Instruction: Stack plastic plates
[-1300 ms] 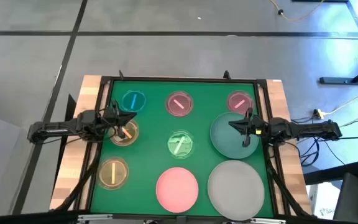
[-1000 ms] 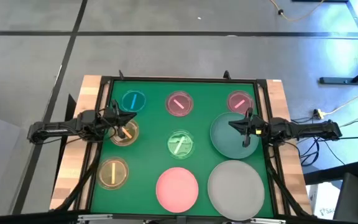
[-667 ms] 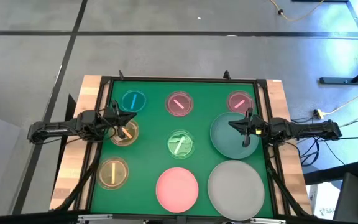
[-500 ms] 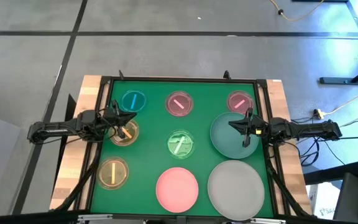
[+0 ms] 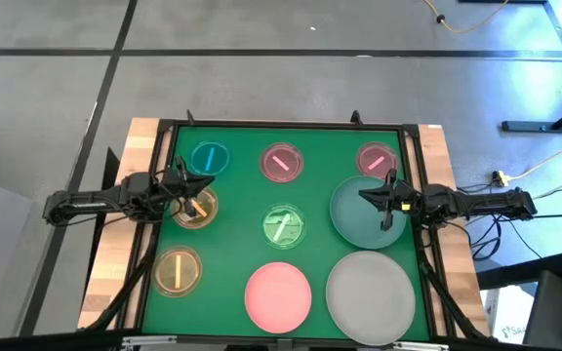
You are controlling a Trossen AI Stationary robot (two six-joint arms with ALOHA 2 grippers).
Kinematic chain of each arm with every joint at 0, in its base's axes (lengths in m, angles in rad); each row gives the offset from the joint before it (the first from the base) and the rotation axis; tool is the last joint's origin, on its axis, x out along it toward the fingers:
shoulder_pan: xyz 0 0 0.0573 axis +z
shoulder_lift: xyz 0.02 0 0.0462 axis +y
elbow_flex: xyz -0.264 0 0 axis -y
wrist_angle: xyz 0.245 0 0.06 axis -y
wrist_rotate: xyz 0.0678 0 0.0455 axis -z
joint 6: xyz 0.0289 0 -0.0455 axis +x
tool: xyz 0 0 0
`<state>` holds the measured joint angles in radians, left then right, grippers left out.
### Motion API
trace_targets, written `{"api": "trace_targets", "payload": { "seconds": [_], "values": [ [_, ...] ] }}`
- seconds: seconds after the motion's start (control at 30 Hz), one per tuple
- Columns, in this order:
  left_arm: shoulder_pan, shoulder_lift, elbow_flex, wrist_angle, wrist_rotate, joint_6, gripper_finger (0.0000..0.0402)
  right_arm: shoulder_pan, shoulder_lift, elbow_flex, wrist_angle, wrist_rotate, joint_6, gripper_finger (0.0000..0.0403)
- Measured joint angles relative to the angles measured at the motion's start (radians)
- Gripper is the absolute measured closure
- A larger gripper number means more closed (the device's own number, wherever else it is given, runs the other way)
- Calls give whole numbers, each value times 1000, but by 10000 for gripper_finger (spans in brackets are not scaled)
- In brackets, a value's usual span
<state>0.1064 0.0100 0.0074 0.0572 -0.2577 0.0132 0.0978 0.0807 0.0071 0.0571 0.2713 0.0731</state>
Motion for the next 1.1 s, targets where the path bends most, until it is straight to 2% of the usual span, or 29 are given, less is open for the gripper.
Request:
{"api": "trace_targets", "payload": {
  "seconds": [0.37, 0.53, 0.63, 0.73, 0.87, 0.97, 1.1],
  "values": [
    [0, 0, 0, 15, -3, 20, 390, 0, 0, 0, 0, 0, 0, 386],
    [0, 0, 0, 98, -11, 48, 390, 0, 0, 0, 12, 8, 0, 386],
    [0, 2, 1, 167, 6, 21, 390, 0, 0, 0, 88, 8, 0, 386],
    [0, 4, 0, 162, 72, -8, 390, -1, 0, 0, 198, 17, -11, 386],
    [0, 5, 0, 174, 86, -58, 390, 0, 0, 0, 259, 18, -26, 386],
    [-6, 34, 0, 227, 103, -64, 390, 0, 8, 0, 266, 34, -20, 386],
    [-46, 126, 1, 391, 121, -24, 390, 0, 38, 0, 281, 34, 0, 386]
  ]
}}
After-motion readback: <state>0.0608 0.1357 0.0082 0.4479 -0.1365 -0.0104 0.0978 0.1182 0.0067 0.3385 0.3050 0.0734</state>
